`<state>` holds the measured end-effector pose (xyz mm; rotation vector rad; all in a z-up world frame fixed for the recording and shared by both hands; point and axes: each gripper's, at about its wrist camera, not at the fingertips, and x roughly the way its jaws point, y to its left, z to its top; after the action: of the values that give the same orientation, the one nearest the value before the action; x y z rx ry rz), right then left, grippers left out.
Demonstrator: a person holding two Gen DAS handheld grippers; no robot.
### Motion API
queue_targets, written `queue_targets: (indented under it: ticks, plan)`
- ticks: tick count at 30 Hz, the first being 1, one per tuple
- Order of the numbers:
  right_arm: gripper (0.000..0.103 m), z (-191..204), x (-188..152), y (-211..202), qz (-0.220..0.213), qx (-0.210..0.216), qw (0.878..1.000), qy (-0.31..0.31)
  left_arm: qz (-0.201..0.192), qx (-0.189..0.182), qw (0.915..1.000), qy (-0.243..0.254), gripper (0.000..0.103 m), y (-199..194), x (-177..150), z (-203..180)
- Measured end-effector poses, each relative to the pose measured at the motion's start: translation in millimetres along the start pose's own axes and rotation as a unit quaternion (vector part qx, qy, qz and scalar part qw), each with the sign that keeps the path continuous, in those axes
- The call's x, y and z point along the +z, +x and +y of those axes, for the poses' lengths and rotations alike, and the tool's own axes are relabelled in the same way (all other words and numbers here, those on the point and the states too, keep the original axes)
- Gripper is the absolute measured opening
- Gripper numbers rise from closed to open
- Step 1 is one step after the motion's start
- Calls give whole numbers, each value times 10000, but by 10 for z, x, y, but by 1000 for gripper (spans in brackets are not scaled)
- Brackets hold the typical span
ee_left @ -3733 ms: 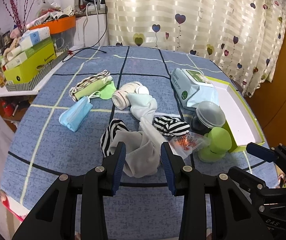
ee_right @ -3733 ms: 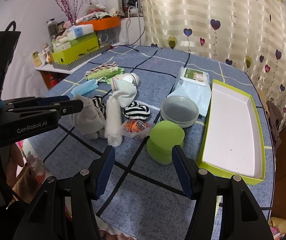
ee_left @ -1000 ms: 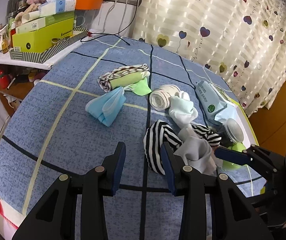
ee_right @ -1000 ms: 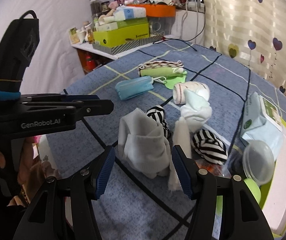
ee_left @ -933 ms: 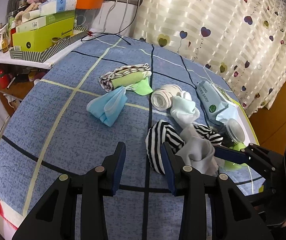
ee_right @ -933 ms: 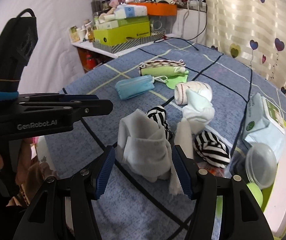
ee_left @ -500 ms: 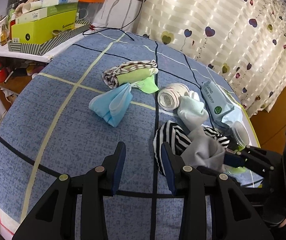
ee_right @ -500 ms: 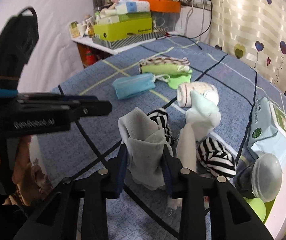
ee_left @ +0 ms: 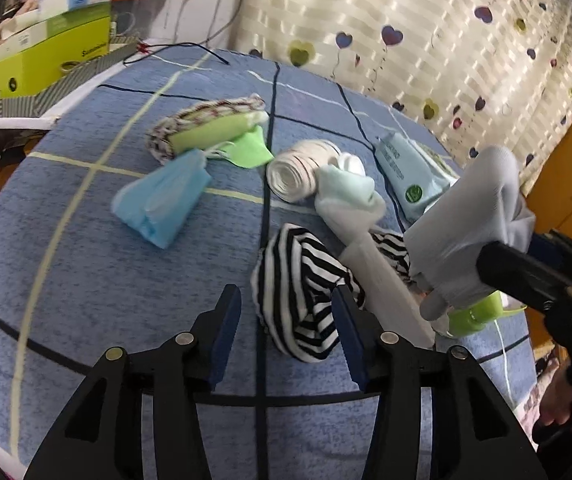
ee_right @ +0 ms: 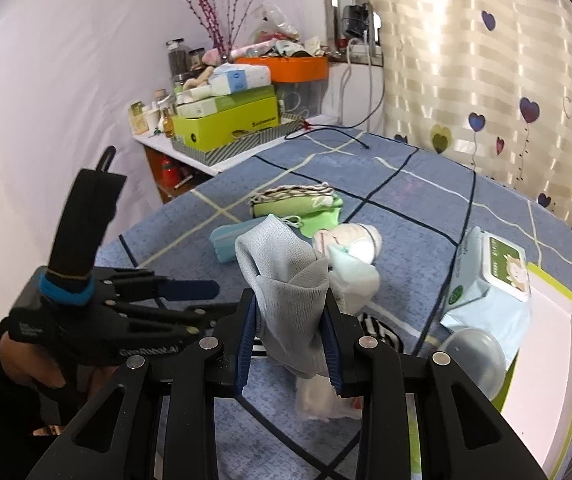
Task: Organize soft objects
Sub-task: 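Close the left tool on the black-and-white striped sock while the right tool lifts the grey sock, then carry both socks to the green-rimmed white tray and release the grey sock from the right tool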
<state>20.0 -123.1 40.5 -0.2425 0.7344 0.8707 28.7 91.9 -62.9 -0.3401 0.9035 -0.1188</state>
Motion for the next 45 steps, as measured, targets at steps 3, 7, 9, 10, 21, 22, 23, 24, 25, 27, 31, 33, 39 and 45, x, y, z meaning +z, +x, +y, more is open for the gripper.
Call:
queue_targets:
  ticks: [3, 7, 9, 10, 21, 22, 23, 24, 25, 27, 31, 33, 39, 45]
  plan:
    - [29, -54, -16, 2, 12, -11, 10000, 48, 130, 8, 9999, 55, 49, 103, 7, -59]
    - [29, -93, -19, -6, -18, 8, 10000, 77, 322, 4, 9994, 122, 49, 226, 2, -115]
    - [29, -103, -20, -7, -20, 9, 10000, 82, 396, -27, 9991, 133, 49, 275, -3, -129]
    - [29, -103, -23, -7, -20, 5, 10000, 84, 442, 12, 9989, 139, 49, 306, -7, -138]
    - [29, -115, -26, -61, -79, -83, 9998, 146, 386, 443, 9979, 285, 23, 371, -22, -202]
    - [29, -116, -27, -73, -93, -92, 9998, 153, 395, 401, 9981, 238, 21, 364, -18, -182]
    - [29, -116, -27, -86, -109, -101, 9998, 163, 387, 402, 9983, 196, 18, 343, -22, -164]
    - [29, -117, -31, -104, -132, -111, 9997, 178, 361, 436, 9982, 198, 17, 331, -21, -155]
    - [29, -116, -32, -116, -147, -118, 9996, 186, 317, 440, 9984, 189, 17, 298, -25, -147]
    - [29, -109, -38, -152, -186, -137, 9995, 205, 242, 387, 9989, 129, 17, 225, -20, -126]
    - [29, -89, -45, -242, -276, -178, 9992, 213, 46, 351, 9993, 90, 17, 79, 11, -121]
    - [29, -85, -50, -293, -320, -198, 9990, 228, -54, 368, 9993, 85, 17, 17, 35, -134]
    - [29, -113, -81, -454, -460, -304, 9981, 277, -278, 302, 9991, 67, 17, -159, 77, -196]
    - [29, -228, -127, -609, -602, -451, 9963, 404, -469, 158, 9988, 63, 17, -299, 129, -322]
